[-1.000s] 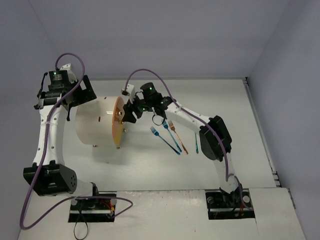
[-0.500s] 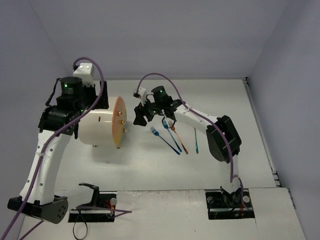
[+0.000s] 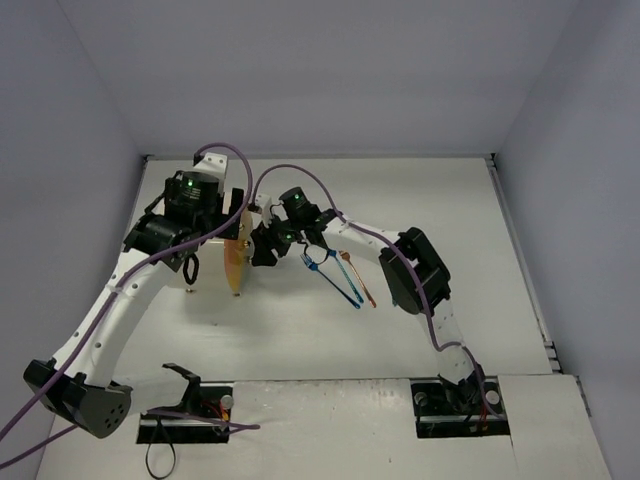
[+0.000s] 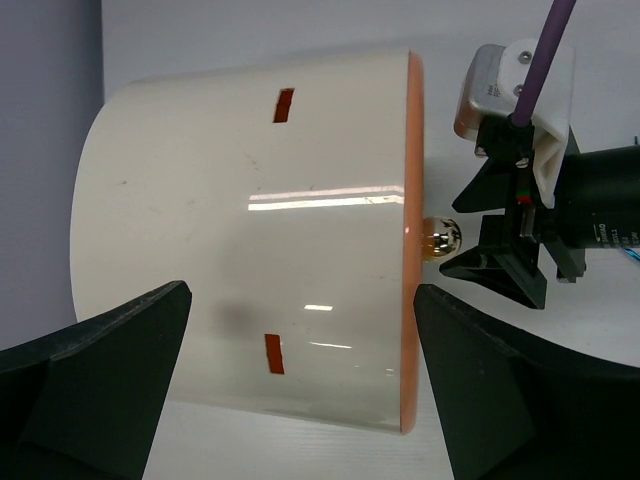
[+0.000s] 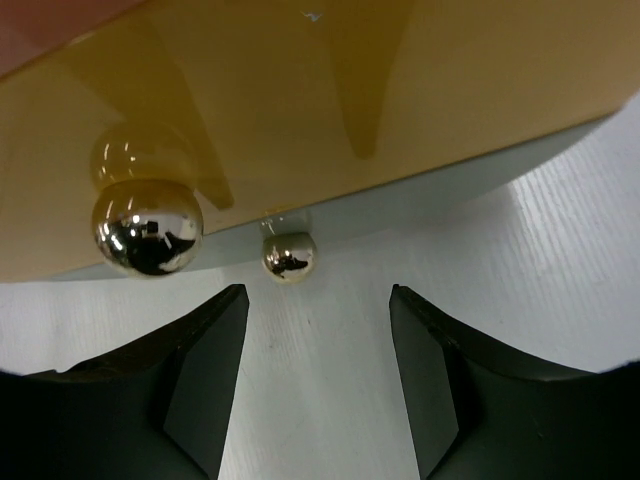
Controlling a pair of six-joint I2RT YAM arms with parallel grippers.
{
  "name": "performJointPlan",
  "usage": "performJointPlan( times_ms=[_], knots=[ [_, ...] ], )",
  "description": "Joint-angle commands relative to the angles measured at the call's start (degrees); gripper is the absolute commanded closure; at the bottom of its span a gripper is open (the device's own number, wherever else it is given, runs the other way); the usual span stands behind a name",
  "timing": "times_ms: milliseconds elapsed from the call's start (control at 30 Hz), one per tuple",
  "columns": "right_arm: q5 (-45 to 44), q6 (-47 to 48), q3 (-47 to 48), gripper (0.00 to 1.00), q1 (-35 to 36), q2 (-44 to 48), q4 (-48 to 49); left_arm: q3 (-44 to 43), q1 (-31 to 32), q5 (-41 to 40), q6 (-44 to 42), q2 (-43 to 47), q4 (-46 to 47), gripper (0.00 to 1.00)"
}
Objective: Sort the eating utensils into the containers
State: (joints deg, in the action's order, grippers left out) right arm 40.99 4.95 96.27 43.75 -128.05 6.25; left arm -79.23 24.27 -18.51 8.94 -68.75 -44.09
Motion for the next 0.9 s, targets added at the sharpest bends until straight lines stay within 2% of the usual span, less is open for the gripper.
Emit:
performJointPlan(
  times_ms=[0,233,667,867],
  knots=[
    [2.18,-1.44,5.21,0.46,1.2,0.2,4.04,1.21,0.07,-4.98,2.28,1.33,3.74,0.07],
    [2.72,-2.08,7.47,0.54,2.41,-1.85,4.31,2.9,0.07,-5.22,4.47,1.06,3.84,0.07],
    [2.78,-1.79,4.43,0.98,1.72,-1.62,4.81,4.95,0.07,-4.87,6.09,1.08,4.97,0.07],
    [2.62,-0.86,-1.24,1.0,-0.86,2.74,5.15,5.99,-0.01,-5.66,6.32,1.34,5.4,0.07]
  ],
)
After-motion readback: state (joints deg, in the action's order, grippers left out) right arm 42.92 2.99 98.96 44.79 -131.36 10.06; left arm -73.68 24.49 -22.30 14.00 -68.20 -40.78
